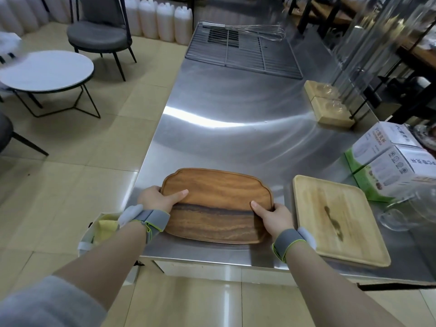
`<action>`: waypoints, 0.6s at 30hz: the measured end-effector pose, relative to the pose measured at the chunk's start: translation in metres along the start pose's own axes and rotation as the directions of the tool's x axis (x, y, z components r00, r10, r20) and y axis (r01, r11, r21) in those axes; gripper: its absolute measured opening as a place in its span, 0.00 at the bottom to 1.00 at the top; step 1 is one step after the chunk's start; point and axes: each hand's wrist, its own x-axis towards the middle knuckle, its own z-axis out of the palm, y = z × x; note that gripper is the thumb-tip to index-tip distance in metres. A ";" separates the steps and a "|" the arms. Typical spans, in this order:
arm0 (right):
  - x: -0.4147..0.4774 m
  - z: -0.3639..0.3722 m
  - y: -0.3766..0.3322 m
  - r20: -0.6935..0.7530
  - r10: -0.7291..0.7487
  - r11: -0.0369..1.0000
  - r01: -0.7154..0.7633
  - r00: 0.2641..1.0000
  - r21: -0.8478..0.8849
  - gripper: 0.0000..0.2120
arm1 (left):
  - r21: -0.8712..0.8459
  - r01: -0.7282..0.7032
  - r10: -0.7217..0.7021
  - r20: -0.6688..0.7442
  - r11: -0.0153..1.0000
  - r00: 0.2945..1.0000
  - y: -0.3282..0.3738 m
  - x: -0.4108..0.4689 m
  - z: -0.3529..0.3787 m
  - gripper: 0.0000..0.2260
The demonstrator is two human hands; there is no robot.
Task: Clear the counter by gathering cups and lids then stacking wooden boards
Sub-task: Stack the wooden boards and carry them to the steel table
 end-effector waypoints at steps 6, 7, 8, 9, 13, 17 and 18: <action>0.002 0.002 -0.004 -0.022 -0.005 0.995 0.003 1.000 -0.102 0.24 | 0.085 -0.043 0.045 -0.028 0.995 0.999 0.001 -0.001 -0.001 0.24; 0.002 0.002 -0.005 -0.028 -0.007 0.993 0.004 1.000 -0.120 0.24 | 0.099 -0.049 0.053 -0.031 0.994 0.998 0.001 -0.002 -0.001 0.25; 0.002 0.002 -0.006 -0.031 -0.008 0.990 0.004 0.999 -0.140 0.24 | 0.116 -0.055 0.059 -0.033 0.992 0.998 0.000 -0.003 -0.001 0.26; 0.001 0.002 -0.007 -0.034 -0.003 0.987 -0.002 0.999 -0.159 0.25 | 0.135 -0.059 0.064 -0.033 0.989 0.997 0.000 -0.003 -0.002 0.26; -0.002 0.002 -0.011 -0.041 0.008 0.980 -0.016 0.999 -0.200 0.24 | 0.208 -0.070 0.073 -0.005 0.976 0.997 0.001 -0.003 -0.004 0.26; -0.007 0.002 -0.018 -0.056 -0.008 0.972 -0.005 0.998 -0.234 0.21 | 0.291 -0.055 0.056 0.007 0.955 0.998 0.006 -0.002 -0.007 0.28; -0.007 0.001 -0.020 -0.053 -0.009 0.970 -0.004 0.999 -0.244 0.21 | 0.311 -0.050 0.049 0.011 0.949 0.999 0.008 -0.002 -0.007 0.28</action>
